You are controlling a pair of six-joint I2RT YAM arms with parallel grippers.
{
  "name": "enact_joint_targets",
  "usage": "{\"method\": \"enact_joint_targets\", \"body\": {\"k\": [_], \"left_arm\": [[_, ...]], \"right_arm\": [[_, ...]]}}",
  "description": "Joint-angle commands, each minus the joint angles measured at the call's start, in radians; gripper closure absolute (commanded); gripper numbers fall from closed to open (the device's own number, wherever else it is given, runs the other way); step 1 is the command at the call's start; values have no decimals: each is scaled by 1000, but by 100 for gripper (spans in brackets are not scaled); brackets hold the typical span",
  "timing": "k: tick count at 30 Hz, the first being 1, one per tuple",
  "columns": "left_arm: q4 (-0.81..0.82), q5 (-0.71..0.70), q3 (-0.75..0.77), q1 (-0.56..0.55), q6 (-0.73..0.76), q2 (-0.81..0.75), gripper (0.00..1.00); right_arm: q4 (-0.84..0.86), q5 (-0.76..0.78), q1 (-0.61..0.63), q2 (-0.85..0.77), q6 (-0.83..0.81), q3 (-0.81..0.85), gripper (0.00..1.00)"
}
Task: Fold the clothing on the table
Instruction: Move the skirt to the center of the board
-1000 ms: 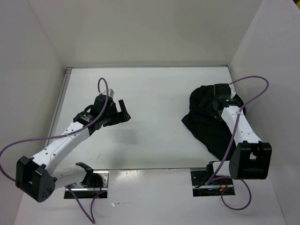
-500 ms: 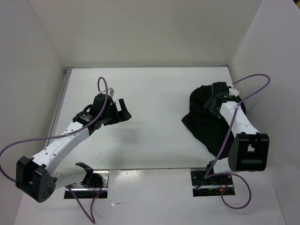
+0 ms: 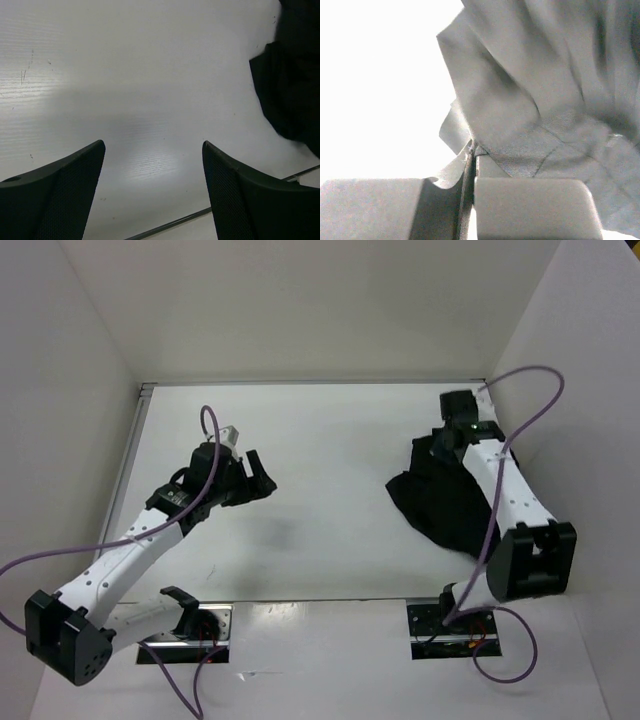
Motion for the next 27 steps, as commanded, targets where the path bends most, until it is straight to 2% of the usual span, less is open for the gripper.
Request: {"method": "enact_joint_targets", "body": {"k": [1, 4, 8, 11, 18, 22, 23, 27], "left_arm": [[50, 2, -8, 13, 13, 2, 15], [50, 16, 1, 14, 32, 47, 15], [50, 28, 23, 14, 41, 76, 15], [40, 28, 23, 14, 41, 67, 15], [9, 10, 32, 14, 32, 54, 15], [9, 1, 41, 14, 32, 54, 15], [9, 1, 50, 14, 32, 54, 15], [-2, -8, 62, 14, 32, 64, 15]], "right_arm": [[33, -68, 59, -183, -52, 299, 100], [24, -102, 59, -183, -82, 476, 100], [59, -194, 68, -183, -91, 578, 100], [90, -249, 77, -194, -82, 578, 100], [124, -422, 99, -214, -73, 408, 100], [144, -530, 154, -119, -85, 369, 100], [144, -601, 172, -52, -97, 369, 100], [72, -746, 351, 129, -181, 439, 97]]}}
